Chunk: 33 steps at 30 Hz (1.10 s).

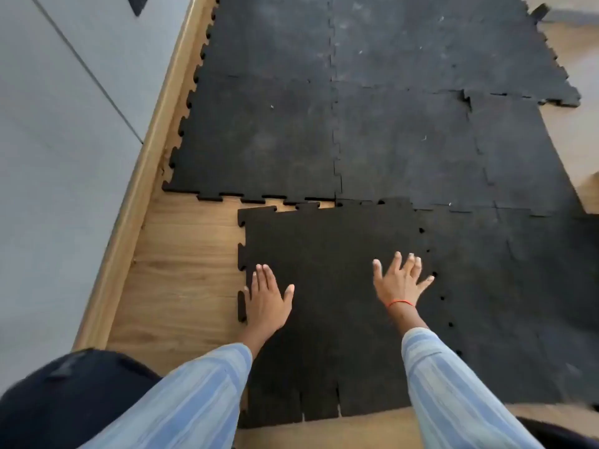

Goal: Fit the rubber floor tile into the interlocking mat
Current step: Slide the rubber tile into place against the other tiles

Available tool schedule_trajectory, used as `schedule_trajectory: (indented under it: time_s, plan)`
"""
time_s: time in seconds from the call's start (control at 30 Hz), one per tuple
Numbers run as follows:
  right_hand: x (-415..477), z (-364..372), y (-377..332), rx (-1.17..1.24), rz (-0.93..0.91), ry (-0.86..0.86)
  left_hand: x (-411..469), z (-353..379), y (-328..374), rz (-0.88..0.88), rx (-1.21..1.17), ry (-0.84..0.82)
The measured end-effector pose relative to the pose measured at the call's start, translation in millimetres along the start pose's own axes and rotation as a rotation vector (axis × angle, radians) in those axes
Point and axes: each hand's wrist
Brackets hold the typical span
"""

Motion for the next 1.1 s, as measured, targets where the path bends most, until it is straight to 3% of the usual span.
schedule_trajectory:
  time_s: [0.17, 0.27, 0.4, 0.8, 1.1]
  plan:
    - [38.3, 37.0, 26.9, 0.100, 0.294, -0.037, 41.0, 37.1, -4.8, -0.186, 0.042, 0.107]
    - [43.8, 41.5, 22.9, 0.150, 0.316, -0.012, 52.8, 31.7, 20.6, -0.325, -0.110, 0.070]
    - [44.4, 38.4, 32.0, 0.133, 0.365, -0.053, 62.8, 23.8, 27.4, -0.444, -0.121, 0.046]
    - [56.6, 20.6, 41.3, 0.045, 0.363, -0.042, 68.9, 6.6, 19.8, -0.518, -0.259, 0.154]
    - [49.0, 7.4, 45.5, 0.182, 0.375, 0.046, 77.2, 0.2, 3.0, -0.569, -0.443, 0.202]
Point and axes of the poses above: each hand's wrist, its own x-axis towards the middle knuckle, its own z-axis out of the palm, y = z × x, and after that the axes turned 4 degrees about -y, right-handed
